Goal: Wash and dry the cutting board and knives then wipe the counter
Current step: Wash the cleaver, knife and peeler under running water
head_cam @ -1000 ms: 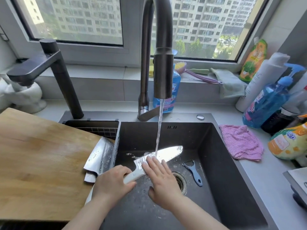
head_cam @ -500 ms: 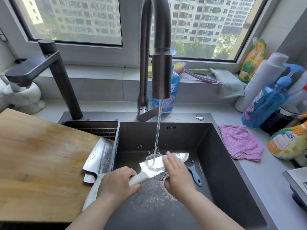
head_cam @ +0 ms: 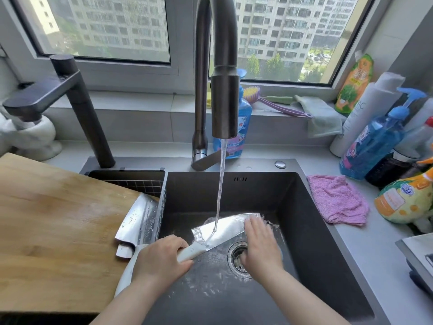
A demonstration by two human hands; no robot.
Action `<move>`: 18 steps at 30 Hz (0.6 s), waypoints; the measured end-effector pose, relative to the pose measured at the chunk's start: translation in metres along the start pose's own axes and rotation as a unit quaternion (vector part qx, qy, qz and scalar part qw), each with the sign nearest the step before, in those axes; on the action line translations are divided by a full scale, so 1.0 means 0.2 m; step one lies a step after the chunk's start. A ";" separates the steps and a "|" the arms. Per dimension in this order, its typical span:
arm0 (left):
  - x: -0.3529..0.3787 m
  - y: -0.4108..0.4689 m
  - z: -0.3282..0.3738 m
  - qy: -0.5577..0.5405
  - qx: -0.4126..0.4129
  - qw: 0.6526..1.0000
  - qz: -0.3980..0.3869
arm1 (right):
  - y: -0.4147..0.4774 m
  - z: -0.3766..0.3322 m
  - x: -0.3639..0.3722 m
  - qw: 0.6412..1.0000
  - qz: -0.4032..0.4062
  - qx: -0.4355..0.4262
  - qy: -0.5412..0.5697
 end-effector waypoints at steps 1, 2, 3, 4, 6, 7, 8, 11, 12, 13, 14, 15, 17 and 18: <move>0.00 0.00 0.00 0.001 -0.004 1.000 0.000 | -0.03 -0.05 0.00 1.000 0.005 -0.019 0.006; 0.00 0.00 0.00 0.001 -0.007 1.000 0.000 | -0.05 -0.11 0.03 0.998 0.016 -0.064 -0.006; 0.01 0.00 0.00 0.001 -0.008 1.000 0.000 | -0.07 -0.17 0.05 0.995 0.012 -0.100 -0.005; 0.01 0.01 0.00 0.001 -0.008 1.000 0.000 | -0.10 -0.22 0.06 0.991 -0.003 -0.137 -0.012; 0.00 0.01 0.00 -0.001 -0.007 1.000 0.002 | -0.11 -0.25 0.04 0.980 -0.009 -0.194 -0.029; 0.00 0.00 -0.01 -0.002 -0.006 1.000 0.002 | -0.09 -0.22 0.04 0.980 0.009 -0.196 -0.030; 0.00 0.00 -0.01 -0.001 -0.004 1.000 0.001 | -0.07 -0.17 0.05 0.984 0.016 -0.173 -0.033; 0.00 -0.02 -0.02 -0.001 -0.007 1.000 -0.004 | -0.03 -0.09 0.06 0.996 -0.011 -0.085 0.012; 0.00 -0.02 -0.02 -0.005 -0.010 1.000 -0.002 | -0.03 -0.10 0.06 0.996 -0.003 -0.087 0.012; 0.00 -0.02 -0.02 -0.010 -0.012 1.000 0.000 | -0.04 -0.15 0.05 0.994 0.004 -0.108 0.004; 0.01 -0.03 -0.02 -0.014 -0.013 1.000 0.002 | -0.07 -0.20 0.06 0.990 0.001 -0.143 -0.003; 0.00 -0.03 -0.03 -0.016 -0.014 1.000 0.003 | -0.10 -0.26 0.06 0.983 -0.005 -0.182 -0.007; 0.00 -0.03 -0.03 -0.015 -0.017 1.000 -0.001 | -0.13 -0.33 0.04 0.974 -0.035 -0.224 0.002; -0.01 -0.03 -0.04 -0.014 -0.021 1.000 -0.004 | -0.13 -0.34 0.04 0.971 -0.035 -0.237 0.005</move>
Point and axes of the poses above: each hand's wrist, its own y-axis towards the middle knuckle, its own x-axis out of the palm, z = x × y, the point moved 6 cm from there along y, towards the middle knuckle, and after that the axes turned 1 degree about y, right-handed, at the moved point
